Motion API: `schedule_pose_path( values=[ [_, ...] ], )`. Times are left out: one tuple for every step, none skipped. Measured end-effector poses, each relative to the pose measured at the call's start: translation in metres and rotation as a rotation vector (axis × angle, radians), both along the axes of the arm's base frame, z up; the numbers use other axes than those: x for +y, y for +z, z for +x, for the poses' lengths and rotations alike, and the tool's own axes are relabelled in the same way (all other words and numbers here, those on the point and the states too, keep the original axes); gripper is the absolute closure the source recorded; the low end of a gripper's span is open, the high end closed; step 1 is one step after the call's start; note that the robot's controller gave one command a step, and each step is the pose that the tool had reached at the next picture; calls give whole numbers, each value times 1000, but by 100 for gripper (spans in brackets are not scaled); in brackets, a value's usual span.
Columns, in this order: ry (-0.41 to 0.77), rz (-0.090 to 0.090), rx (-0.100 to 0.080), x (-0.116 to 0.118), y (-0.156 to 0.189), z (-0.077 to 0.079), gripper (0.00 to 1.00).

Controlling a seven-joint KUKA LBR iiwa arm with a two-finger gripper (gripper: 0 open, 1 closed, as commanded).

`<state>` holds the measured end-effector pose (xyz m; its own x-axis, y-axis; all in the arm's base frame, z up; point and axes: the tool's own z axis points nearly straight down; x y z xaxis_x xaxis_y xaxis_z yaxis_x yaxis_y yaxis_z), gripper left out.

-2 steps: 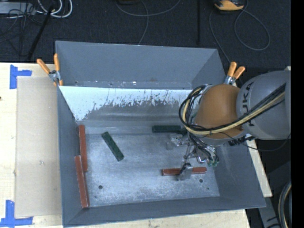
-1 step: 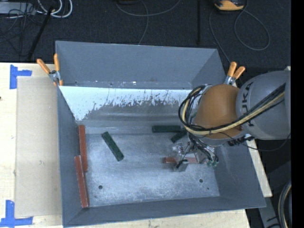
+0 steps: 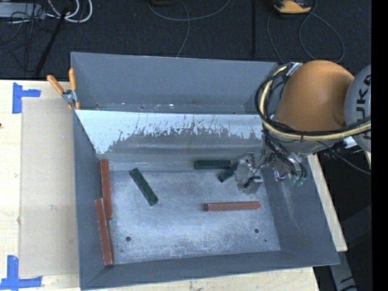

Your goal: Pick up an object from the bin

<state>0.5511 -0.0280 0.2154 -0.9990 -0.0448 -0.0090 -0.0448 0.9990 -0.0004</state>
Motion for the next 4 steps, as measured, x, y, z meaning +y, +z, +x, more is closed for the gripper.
schedule_pose_path(
  values=[
    [-1, 1, 8, 0, -4, -2, 0],
    [223, 1, 17, 3, -134, -14, 0],
    [220, 0, 11, 3, -131, -12, 100],
    [226, -2, -1, 19, 11, 36, 100]
  ],
)
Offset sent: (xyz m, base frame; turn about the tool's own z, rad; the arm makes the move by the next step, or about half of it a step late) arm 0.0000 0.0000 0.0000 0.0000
